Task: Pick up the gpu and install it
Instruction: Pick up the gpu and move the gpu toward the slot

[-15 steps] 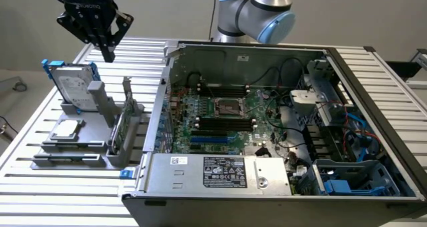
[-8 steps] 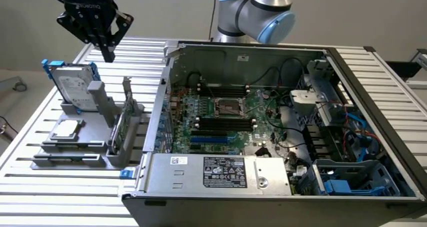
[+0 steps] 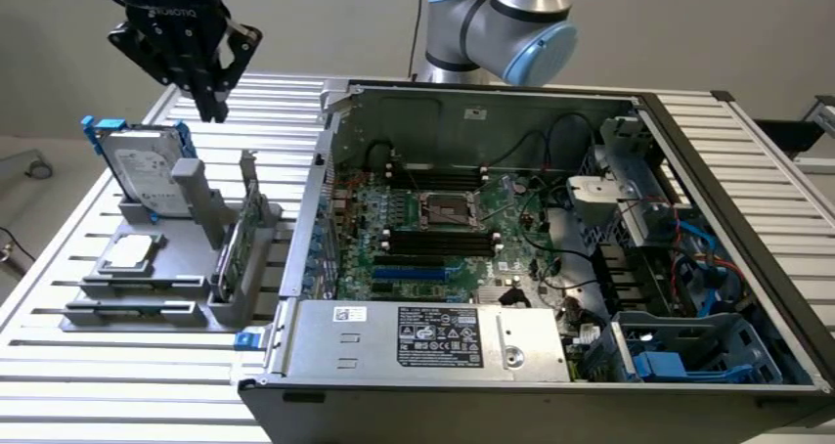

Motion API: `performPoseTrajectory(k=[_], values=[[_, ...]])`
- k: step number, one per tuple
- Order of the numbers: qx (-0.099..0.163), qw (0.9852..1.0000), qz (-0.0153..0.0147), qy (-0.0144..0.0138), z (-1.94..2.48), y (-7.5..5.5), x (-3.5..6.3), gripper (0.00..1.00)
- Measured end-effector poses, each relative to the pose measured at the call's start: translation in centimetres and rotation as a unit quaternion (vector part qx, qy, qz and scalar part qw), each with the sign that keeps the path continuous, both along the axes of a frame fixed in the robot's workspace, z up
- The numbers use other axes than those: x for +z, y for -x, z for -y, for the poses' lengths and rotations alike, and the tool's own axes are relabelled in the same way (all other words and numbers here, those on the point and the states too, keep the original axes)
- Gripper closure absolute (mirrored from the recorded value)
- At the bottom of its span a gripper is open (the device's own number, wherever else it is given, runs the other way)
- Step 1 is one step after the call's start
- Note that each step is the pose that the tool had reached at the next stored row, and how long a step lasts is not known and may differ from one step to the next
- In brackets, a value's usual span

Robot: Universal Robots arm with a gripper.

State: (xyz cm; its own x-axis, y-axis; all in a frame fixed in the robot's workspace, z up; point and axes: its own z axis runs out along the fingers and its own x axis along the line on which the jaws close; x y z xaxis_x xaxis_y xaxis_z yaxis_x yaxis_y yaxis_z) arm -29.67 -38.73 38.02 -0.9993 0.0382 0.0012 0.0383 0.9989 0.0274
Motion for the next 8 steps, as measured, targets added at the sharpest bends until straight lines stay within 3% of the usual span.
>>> performPoseTrajectory(k=[3,8], values=[[0.000,1.0000,0.0000,0.0001,0.00,0.00,-0.05,0.64],[0.000,1.0000,0.0001,0.0003,0.19,0.01,-0.90,0.58]])
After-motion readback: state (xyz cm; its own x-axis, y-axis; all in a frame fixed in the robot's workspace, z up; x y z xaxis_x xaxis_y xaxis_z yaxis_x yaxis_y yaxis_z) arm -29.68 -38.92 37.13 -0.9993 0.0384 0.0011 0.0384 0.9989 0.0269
